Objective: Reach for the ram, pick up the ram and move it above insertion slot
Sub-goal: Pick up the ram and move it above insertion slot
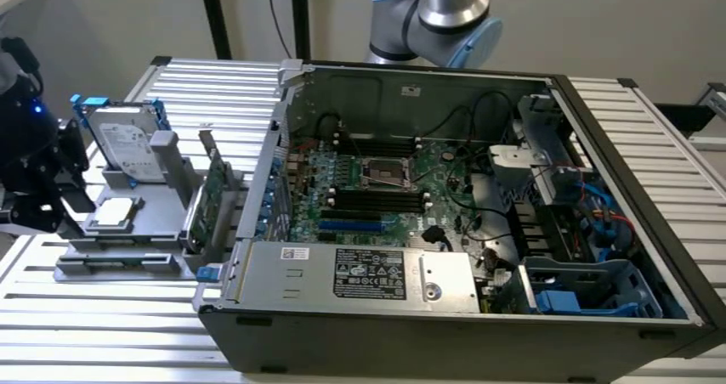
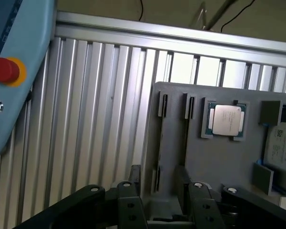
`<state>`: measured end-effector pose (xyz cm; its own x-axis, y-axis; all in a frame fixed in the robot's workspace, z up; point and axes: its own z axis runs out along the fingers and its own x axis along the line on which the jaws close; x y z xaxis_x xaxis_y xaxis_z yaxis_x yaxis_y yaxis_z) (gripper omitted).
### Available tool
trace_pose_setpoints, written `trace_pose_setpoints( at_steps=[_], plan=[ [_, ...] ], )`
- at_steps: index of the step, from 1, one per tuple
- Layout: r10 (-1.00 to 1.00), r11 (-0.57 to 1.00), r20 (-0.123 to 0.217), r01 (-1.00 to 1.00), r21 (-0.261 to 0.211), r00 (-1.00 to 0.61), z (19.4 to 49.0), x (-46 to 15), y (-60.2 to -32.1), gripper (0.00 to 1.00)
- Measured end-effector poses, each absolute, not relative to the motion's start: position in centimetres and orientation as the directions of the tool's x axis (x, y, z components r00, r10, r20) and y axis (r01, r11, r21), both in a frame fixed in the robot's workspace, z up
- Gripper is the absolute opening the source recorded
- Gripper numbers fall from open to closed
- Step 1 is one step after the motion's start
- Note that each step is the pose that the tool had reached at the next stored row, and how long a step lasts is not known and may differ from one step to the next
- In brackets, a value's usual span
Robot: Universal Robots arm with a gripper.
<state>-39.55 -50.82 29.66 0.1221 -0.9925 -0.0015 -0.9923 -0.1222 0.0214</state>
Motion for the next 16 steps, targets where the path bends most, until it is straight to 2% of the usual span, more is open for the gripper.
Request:
trace_pose_setpoints(
  at_steps=[16],
  plan=[
    [-0.993, -0.122, -0.002, -0.992, 0.021, 0.122, 26.7, -39.5, -50.9, 0.42]
  ],
)
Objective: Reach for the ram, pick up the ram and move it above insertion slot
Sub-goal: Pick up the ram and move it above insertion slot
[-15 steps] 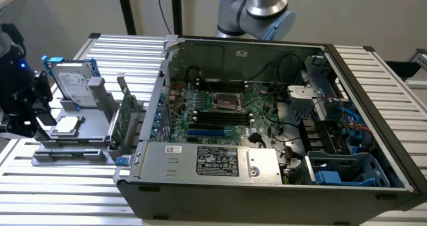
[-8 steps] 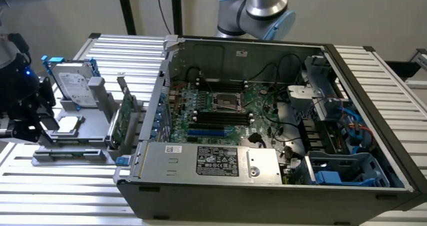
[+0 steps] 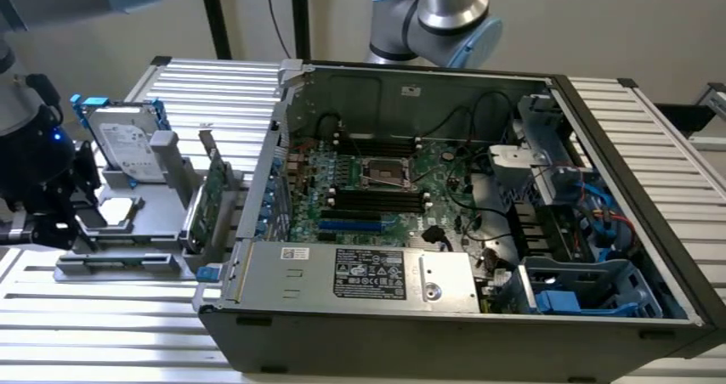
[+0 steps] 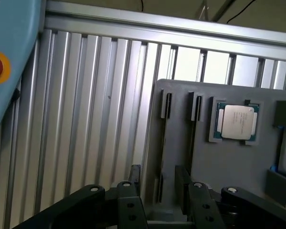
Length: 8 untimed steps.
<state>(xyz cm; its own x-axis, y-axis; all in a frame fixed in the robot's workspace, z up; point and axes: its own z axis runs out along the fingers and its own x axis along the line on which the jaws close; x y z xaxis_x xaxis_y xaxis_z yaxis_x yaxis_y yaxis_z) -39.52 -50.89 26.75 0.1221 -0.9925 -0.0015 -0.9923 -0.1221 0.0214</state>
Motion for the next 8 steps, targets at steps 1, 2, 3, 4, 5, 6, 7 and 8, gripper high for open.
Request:
trace_pose_setpoints(
  at_steps=[1, 2, 3, 4, 5, 6, 7, 8],
  plan=[
    [-0.993, -0.122, -0.001, -0.992, 0.021, 0.122, 26.6, -39.5, -50.9, 0.42],
    [-0.993, -0.122, -0.001, -0.992, 0.021, 0.122, 26.4, -39.5, -50.9, 0.42],
    [-0.993, -0.122, -0.001, -0.992, 0.021, 0.122, 26.2, -39.5, -50.9, 0.42],
    [-0.993, -0.122, -0.001, -0.992, 0.021, 0.122, 26.0, -39.5, -50.9, 0.42],
    [-0.993, -0.122, -0.001, -0.992, 0.021, 0.122, 25.8, -39.5, -50.9, 0.42],
    [-0.993, -0.122, -0.001, -0.992, 0.021, 0.122, 25.7, -39.5, -50.9, 0.42],
    [-0.993, -0.122, -0.002, -0.992, 0.021, 0.122, 25.5, -39.5, -50.9, 0.42],
    [-0.993, -0.122, -0.001, -0.992, 0.021, 0.122, 25.3, -39.5, -50.9, 0.42]
  ],
)
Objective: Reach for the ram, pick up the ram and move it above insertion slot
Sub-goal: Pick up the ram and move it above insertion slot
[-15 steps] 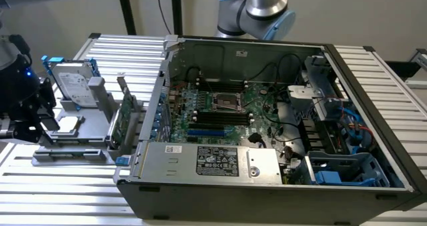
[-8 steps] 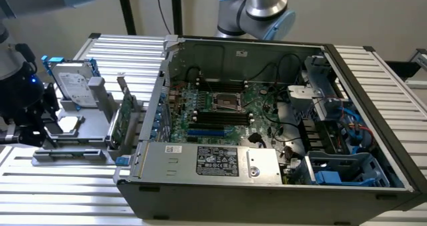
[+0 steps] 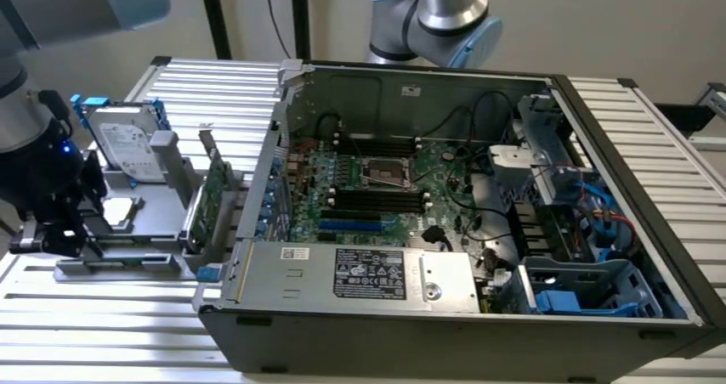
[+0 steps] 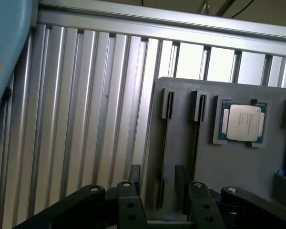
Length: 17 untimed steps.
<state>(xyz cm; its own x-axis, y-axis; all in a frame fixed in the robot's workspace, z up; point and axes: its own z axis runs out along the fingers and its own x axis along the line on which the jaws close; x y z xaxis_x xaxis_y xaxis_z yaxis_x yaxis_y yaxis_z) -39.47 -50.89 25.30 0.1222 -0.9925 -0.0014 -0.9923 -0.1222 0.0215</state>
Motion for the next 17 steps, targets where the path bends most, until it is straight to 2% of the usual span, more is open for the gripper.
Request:
trace_pose_setpoints(
  at_steps=[17],
  plan=[
    [-0.993, -0.122, -0.001, -0.992, 0.021, 0.122, 22.2, -39.3, -50.9, 0.42]
  ],
)
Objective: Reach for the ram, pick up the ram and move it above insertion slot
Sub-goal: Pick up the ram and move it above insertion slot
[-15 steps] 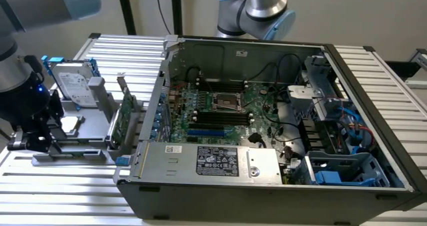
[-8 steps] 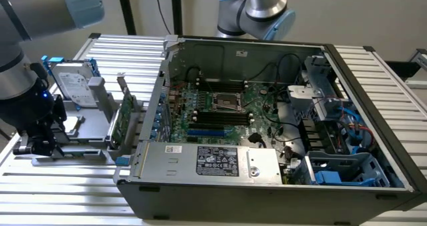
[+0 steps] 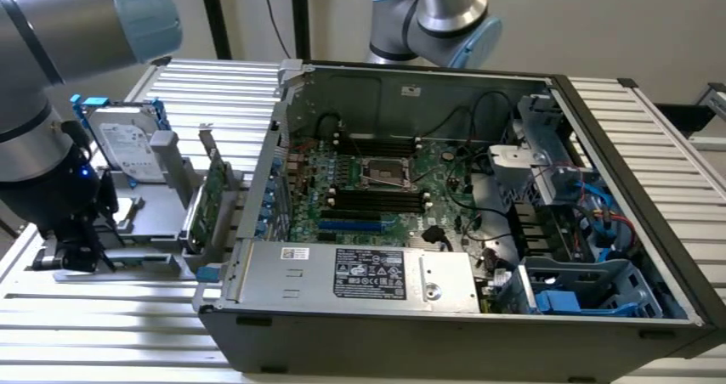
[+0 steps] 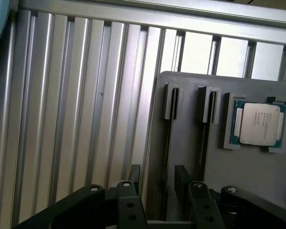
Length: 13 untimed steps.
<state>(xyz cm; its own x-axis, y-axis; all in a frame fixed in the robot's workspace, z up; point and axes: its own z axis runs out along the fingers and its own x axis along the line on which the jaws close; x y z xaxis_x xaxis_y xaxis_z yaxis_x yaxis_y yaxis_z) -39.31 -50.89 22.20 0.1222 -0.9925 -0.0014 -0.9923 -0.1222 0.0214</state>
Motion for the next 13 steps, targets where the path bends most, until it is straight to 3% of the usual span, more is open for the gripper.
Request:
trace_pose_setpoints(
  at_steps=[13],
  plan=[
    [-0.993, -0.122, -0.003, -0.992, 0.021, 0.122, 20.2, -39.3, -49.7, 0.42]
  ],
)
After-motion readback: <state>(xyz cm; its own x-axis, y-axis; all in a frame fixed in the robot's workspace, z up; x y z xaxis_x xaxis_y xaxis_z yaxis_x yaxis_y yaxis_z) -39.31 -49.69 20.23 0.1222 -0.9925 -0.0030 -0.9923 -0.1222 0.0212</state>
